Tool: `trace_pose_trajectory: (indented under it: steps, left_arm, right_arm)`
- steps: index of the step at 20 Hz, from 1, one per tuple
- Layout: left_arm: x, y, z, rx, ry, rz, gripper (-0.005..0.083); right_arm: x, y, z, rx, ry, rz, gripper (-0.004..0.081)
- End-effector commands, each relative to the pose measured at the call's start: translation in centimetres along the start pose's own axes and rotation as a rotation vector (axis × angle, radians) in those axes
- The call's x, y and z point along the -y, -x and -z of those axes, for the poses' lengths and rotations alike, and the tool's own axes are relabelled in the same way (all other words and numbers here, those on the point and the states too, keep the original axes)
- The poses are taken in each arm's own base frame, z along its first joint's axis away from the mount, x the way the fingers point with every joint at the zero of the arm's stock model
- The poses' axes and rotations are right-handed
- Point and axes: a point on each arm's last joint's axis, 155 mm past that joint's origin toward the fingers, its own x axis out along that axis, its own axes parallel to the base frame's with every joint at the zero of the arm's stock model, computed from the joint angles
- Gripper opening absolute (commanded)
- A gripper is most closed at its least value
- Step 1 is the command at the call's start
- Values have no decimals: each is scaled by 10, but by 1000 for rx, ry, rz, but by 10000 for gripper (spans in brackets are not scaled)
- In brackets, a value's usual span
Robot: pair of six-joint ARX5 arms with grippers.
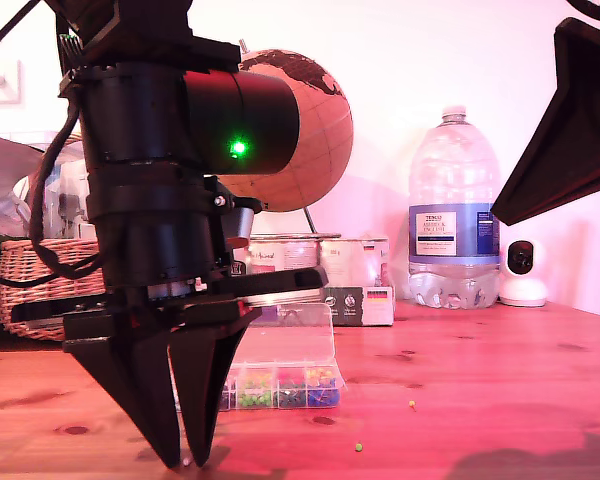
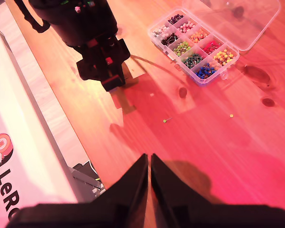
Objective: Sort the loose pins on the table into their correct compartments
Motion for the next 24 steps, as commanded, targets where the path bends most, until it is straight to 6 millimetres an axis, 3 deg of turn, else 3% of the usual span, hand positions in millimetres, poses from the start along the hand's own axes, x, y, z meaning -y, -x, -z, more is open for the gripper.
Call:
trace_pose_trajectory:
  steps: [1, 8, 11, 16, 19, 24]
  left_arm:
    - [-6, -11, 8, -36, -15, -31, 125]
    - [-2, -11, 4, -20, -28, -13, 89]
    - [-2, -11, 4, -19, -36, -12, 35]
    - [0, -11, 6, -30, -39, -3, 34]
    - [2, -11, 3, -19, -53, 6, -23]
    - [4, -11, 3, -18, -64, 14, -23]
  right_arm:
    - [-1, 1, -4, 13, 7, -4, -13]
    - [-1, 1, -5, 14, 8, -4, -13]
    - [-2, 1, -5, 14, 8, -5, -13]
    - [-2, 1, -5, 14, 8, -5, -13]
    - [-2, 1, -5, 14, 8, -5, -13]
    - [-2, 1, -5, 14, 8, -5, -13]
